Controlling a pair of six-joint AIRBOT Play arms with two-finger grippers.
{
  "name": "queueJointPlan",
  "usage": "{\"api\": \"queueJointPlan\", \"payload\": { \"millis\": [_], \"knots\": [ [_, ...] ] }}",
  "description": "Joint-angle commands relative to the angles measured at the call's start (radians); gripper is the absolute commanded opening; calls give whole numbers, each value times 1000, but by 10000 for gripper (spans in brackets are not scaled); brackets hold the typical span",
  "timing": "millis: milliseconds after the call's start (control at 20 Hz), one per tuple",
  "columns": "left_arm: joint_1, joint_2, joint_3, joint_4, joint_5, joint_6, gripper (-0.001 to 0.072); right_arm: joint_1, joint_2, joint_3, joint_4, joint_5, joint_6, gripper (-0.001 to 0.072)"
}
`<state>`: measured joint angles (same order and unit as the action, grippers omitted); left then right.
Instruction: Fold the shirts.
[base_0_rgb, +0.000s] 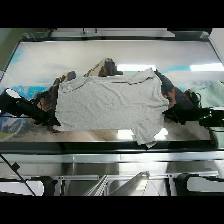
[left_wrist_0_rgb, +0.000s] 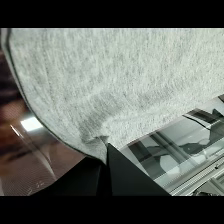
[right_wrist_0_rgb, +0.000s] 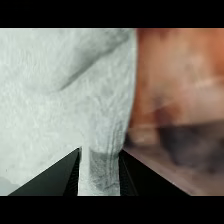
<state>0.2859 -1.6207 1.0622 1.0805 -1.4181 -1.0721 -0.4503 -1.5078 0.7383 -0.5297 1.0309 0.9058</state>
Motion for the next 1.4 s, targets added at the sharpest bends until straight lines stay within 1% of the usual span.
{"api": "queueJointPlan", "payload": {
  "millis": [0,150,300,650,750,1000,1150,1200,1250,1300,1350],
  "knots": [
    [-1,-1,1,-1,6,2,20,-43,-11,17,29,15,-21,301],
    [-1,-1,1,0,5,3,20,-53,-29,30,29,-24,-25,300],
    [0,-1,1,0,7,10,20,-46,-39,37,29,6,-43,301],
    [-1,-1,1,-1,4,9,20,21,-105,37,30,113,-52,300],
    [-1,-1,1,-1,4,9,20,23,-105,41,28,168,-73,300],
    [-1,-1,1,-1,4,9,20,1,-104,43,13,271,-72,300],
    [-1,-1,1,-1,7,9,20,5,-105,43,34,224,-74,291],
    [-1,-1,1,-1,7,9,20,5,-105,43,63,207,-92,287],
    [-1,-1,1,-2,6,9,20,5,-105,43,97,205,-114,224],
    [-1,-1,1,-2,6,9,20,5,-104,43,126,212,-129,66],
    [-1,-1,1,-2,6,9,20,5,-104,43,144,216,-136,56]
  ]
}}
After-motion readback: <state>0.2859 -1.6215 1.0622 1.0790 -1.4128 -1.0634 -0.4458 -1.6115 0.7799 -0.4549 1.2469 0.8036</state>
